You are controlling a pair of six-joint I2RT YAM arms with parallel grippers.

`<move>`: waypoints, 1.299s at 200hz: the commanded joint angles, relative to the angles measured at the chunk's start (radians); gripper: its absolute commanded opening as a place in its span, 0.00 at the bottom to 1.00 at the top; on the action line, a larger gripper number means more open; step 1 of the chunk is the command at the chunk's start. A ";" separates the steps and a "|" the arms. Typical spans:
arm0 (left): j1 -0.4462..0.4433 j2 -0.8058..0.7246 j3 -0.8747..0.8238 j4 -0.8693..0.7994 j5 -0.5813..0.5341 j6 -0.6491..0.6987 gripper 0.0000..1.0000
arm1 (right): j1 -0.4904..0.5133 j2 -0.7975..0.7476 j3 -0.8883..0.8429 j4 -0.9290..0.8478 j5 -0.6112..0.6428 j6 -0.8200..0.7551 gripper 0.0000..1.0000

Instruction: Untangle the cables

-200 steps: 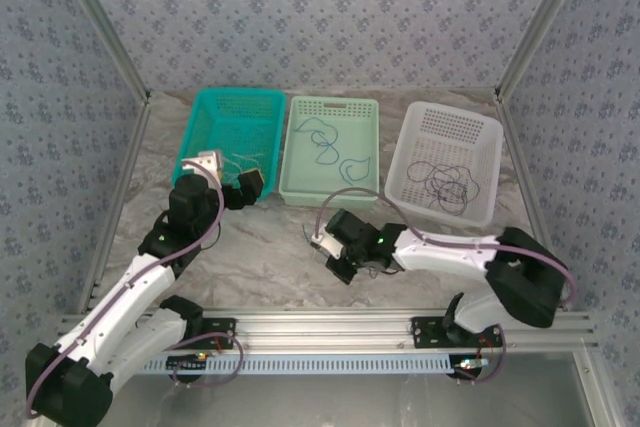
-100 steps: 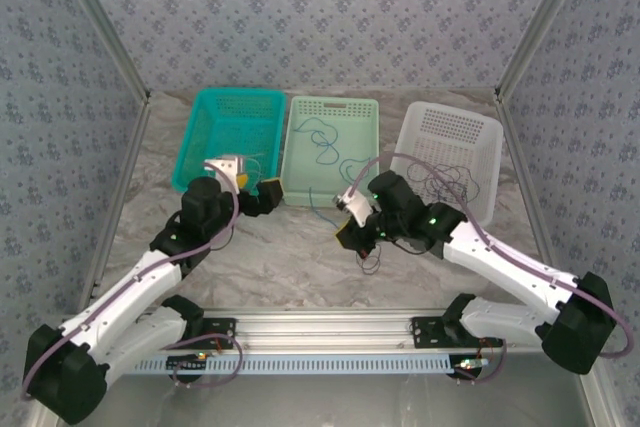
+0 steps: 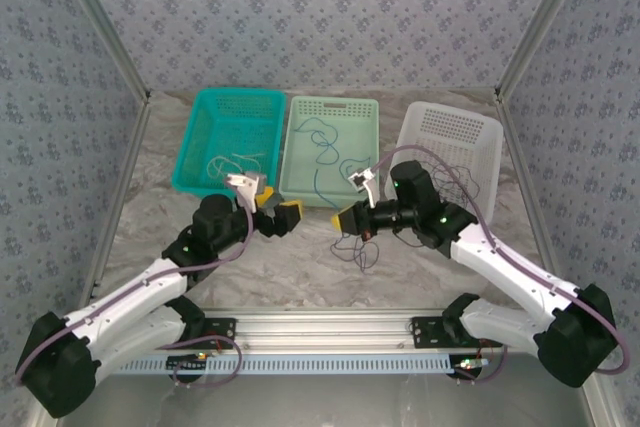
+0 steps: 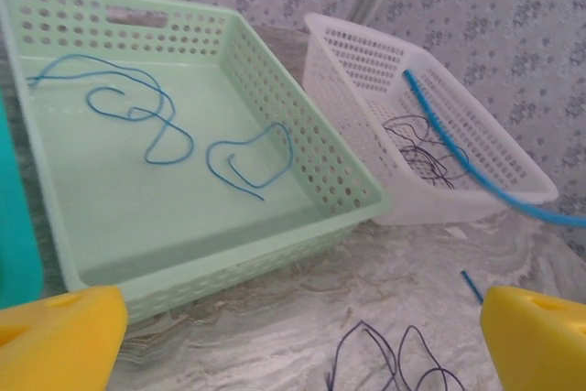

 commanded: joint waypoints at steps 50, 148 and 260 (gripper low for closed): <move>-0.003 -0.065 0.001 -0.015 -0.110 0.022 0.99 | -0.168 0.272 0.307 -0.098 0.177 -0.092 0.02; -0.004 -0.038 0.012 -0.089 -0.127 0.024 0.99 | -0.185 0.594 0.503 -0.079 0.268 -0.185 0.73; -0.003 -0.025 0.012 -0.054 -0.216 -0.017 0.99 | 0.038 0.278 0.123 -0.159 0.407 -0.143 0.71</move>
